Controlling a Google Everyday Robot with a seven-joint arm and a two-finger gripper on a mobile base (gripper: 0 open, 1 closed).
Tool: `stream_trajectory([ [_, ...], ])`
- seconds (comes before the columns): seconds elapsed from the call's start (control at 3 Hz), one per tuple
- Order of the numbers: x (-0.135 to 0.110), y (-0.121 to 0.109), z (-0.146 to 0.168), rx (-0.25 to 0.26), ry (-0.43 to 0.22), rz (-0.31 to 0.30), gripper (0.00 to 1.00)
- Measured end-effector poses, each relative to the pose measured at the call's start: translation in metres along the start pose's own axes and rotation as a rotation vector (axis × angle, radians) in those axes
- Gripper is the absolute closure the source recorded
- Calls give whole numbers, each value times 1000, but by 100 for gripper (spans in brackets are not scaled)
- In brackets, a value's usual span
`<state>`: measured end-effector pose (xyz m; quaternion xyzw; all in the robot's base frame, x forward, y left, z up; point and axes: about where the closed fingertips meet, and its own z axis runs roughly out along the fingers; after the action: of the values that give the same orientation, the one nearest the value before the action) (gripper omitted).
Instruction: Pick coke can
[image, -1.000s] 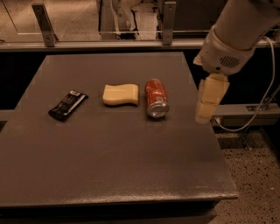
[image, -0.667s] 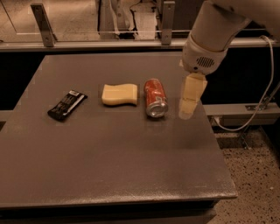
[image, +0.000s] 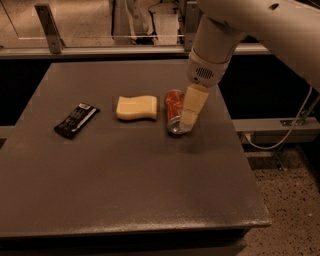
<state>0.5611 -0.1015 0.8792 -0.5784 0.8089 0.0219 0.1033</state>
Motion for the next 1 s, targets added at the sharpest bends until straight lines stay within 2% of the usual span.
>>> stream_trajectory([
  [0.67, -10, 9, 22, 32, 37, 158, 0],
  [1.0, -8, 10, 35, 25, 44, 236, 0],
])
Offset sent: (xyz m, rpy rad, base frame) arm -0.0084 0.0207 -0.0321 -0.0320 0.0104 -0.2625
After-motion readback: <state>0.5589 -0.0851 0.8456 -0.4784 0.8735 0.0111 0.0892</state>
